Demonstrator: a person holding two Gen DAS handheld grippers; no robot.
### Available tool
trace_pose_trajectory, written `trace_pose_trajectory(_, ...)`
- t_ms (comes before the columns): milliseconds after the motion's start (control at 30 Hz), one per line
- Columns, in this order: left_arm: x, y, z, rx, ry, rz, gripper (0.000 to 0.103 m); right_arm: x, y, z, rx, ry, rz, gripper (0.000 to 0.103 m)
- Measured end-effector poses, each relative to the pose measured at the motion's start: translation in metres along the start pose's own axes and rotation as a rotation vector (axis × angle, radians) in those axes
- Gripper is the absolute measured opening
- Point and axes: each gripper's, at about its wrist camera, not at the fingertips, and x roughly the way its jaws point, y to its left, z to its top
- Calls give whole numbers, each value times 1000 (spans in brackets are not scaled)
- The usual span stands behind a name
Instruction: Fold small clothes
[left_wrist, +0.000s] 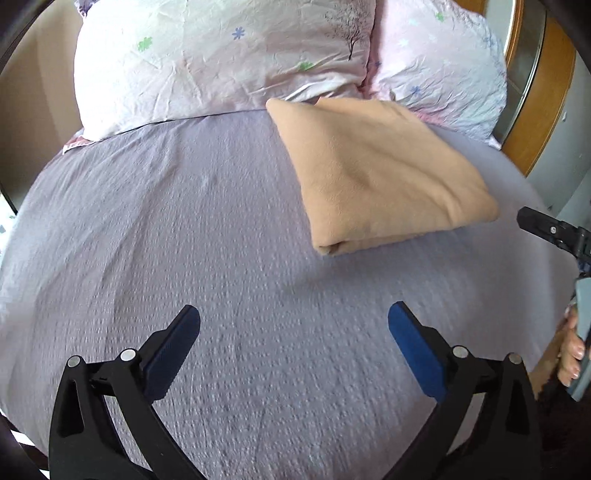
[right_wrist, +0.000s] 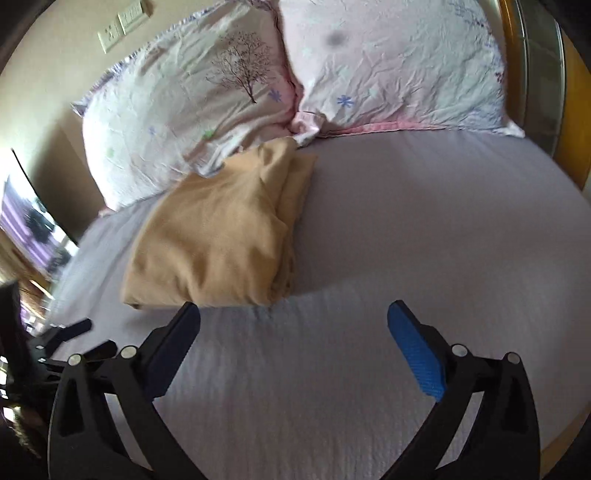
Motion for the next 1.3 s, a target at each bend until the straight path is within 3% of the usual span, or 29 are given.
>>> trace_pose_trajectory(67,9,-6,1,21,20,59,102,17,12,-10,-58,35,-40,101)
trace_pose_trajectory(200,19,-11,0,39,49,93,102,40,30,-26,-120,88,-60,101)
trace_pose_trajectory(433,22,-5,0,27,34,57,102,52,57,-39,-209,107,-85,101)
trace_pose_trajectory(567,20,-6,-4,43,0,51,102,49,57,-43,-206,90,-83,101)
trace_pose_trajectory(1300,19,-7,-3,46,-2,48,102,48,56,-41,-209,82,-82,101)
